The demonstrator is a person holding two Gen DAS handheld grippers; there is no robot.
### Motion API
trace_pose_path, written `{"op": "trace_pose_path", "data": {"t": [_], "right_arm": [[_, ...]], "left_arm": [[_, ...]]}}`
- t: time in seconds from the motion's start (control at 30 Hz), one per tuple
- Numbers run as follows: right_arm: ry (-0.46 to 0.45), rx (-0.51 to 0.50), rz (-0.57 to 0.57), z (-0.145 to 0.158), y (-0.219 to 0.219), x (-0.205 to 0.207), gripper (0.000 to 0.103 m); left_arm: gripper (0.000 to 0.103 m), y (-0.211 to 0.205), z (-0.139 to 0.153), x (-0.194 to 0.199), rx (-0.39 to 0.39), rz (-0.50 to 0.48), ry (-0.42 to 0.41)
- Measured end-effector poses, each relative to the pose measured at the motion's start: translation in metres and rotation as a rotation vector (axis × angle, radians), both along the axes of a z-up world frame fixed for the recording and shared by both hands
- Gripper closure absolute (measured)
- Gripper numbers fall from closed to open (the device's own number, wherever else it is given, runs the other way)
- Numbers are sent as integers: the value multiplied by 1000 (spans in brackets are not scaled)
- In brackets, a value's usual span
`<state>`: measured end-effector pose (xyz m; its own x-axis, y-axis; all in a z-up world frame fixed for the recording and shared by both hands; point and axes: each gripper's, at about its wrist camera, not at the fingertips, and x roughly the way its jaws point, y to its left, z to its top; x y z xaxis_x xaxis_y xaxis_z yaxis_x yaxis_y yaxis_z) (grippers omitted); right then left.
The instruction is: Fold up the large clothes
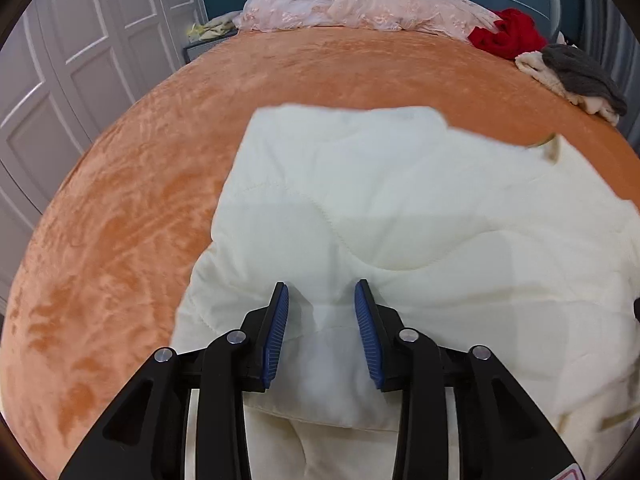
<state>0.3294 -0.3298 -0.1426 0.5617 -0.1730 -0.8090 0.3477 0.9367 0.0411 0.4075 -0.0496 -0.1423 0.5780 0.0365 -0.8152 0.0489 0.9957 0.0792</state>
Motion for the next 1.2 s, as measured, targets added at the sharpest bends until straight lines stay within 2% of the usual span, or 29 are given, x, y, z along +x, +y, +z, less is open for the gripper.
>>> {"op": "trace_pose_path", "data": {"t": [0.2, 0.43, 0.53, 0.73, 0.9, 0.93, 1.0, 1.03, 1.07, 1.2], "right_arm": [[-42, -34, 30, -16, 4, -8, 103], [-99, 36, 24, -20, -5, -21, 103], [-100, 22, 23, -21, -1, -24, 103], [-99, 8, 25, -20, 3, -24, 103], [-77, 38, 31, -10, 0, -21, 100], [-66, 42, 29, -5, -1, -22, 98], [-57, 51, 27, 9, 1, -23, 82], [-76, 52, 47, 23, 6, -22, 64], [-96, 52, 67, 33, 11, -19, 54], [-140, 101, 179, 69, 40, 26, 47]], "left_arm": [[64, 1, -13, -8, 2, -24, -82], [63, 9, -19, -22, -32, -28, -123], [63, 12, -21, -32, -37, -35, -139], [63, 12, -21, -33, -45, -34, -145], [63, 24, -7, -28, -109, -26, -100], [63, 27, -2, -28, -119, -21, -87], [63, 34, 15, -26, -123, -14, -82], [63, 36, 26, -24, -124, -19, -93], [63, 39, 41, -20, -117, -25, -117], [56, 41, 78, 17, -86, -4, -167]]}}
